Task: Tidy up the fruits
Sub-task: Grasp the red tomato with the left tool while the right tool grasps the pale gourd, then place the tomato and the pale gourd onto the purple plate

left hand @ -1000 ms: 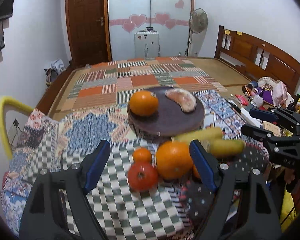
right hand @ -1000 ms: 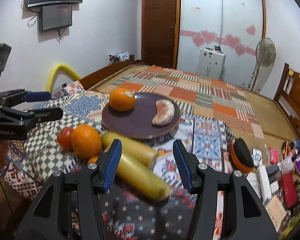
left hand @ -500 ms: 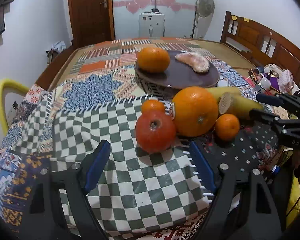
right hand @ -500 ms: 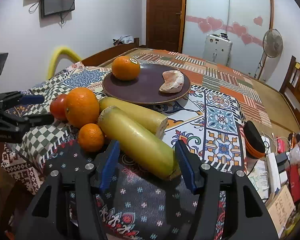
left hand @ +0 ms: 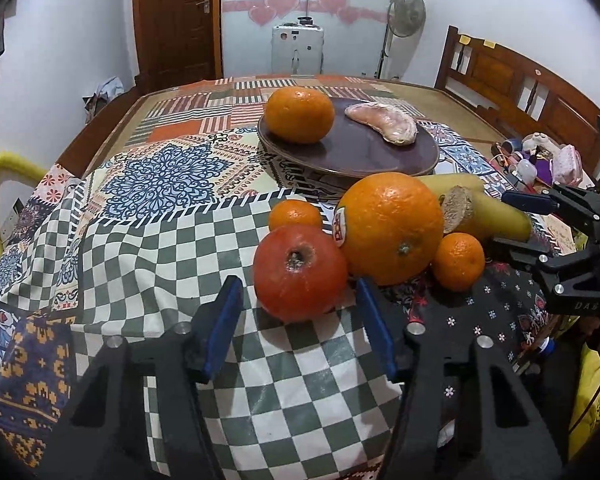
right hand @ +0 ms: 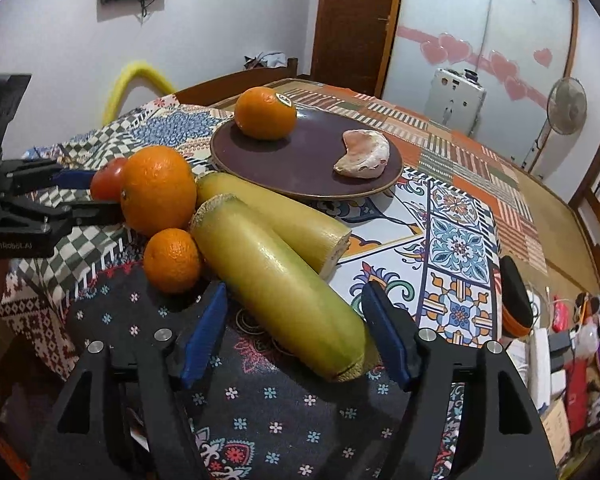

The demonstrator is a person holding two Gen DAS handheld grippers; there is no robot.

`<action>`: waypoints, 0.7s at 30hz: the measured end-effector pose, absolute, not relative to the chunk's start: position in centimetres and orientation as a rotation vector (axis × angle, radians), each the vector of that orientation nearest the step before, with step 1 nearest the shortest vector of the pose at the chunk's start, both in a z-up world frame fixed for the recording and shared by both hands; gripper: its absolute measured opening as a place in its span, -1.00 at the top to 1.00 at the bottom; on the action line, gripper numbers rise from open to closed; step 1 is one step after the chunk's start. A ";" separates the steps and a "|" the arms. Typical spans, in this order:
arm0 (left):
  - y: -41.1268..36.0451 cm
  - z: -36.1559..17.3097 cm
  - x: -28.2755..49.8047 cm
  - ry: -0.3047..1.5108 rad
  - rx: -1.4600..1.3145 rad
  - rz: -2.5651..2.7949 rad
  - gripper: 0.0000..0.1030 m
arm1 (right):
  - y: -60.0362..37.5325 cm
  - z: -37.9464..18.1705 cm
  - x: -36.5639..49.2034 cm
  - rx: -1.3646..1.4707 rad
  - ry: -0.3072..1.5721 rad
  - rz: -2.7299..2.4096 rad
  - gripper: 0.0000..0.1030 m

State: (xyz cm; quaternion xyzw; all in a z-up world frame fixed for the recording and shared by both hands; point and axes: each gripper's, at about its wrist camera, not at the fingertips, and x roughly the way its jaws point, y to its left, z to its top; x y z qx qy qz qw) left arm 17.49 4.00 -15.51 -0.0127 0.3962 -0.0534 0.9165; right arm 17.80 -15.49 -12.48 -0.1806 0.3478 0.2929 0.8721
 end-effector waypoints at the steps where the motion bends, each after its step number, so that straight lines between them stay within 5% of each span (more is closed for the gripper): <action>1: 4.0 -15.5 17.5 0.814 -0.027 -0.118 0.00 | -15.5 -12.5 17.7 -0.386 0.726 0.615 -0.20; 5: 4.2 -15.6 17.3 0.809 -0.029 -0.119 0.15 | -15.9 -12.3 17.0 -0.425 0.733 0.630 -0.03; 21: 5.2 -14.5 13.0 0.808 0.000 -0.102 0.19 | -19.4 -11.6 13.7 -0.382 0.813 0.584 0.31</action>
